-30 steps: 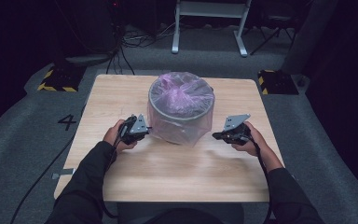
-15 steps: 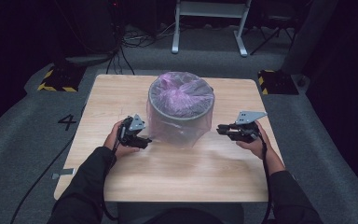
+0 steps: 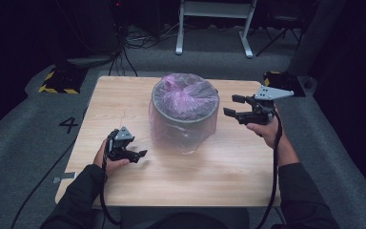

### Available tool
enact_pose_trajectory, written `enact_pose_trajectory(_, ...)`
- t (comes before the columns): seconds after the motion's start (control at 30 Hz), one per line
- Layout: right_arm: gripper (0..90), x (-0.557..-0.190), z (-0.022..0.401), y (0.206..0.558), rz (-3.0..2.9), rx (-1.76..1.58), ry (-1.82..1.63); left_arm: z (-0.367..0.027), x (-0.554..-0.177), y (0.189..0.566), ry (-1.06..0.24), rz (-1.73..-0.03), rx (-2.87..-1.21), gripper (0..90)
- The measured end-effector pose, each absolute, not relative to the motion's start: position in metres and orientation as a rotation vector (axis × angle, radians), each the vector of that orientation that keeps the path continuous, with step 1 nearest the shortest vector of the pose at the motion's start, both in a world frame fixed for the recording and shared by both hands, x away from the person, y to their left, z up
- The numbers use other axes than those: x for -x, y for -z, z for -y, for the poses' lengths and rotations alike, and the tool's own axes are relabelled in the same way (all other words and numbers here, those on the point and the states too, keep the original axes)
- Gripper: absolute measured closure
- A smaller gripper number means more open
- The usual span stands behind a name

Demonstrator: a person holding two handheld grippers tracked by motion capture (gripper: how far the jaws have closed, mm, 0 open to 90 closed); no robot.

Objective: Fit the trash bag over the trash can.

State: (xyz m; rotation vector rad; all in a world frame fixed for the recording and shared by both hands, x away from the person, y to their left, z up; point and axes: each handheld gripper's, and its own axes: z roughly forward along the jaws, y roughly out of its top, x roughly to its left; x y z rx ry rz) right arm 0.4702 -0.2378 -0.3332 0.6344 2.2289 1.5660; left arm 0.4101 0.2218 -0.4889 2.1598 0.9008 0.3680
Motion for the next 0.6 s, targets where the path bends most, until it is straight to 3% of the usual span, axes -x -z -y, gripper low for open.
enact_pose_trajectory(0.23,30.4,-0.488,0.199,0.308,-2.237,-0.631,-1.568,-0.219,-0.397,0.497,-0.361,-0.889,-2.199,18.5)
enact_pose_trajectory(0.6,35.7,-0.514,0.129,0.295,-2.322,-0.61,-1.371,-0.217,-0.397,0.503,-0.362,-0.876,-2.211,17.3)
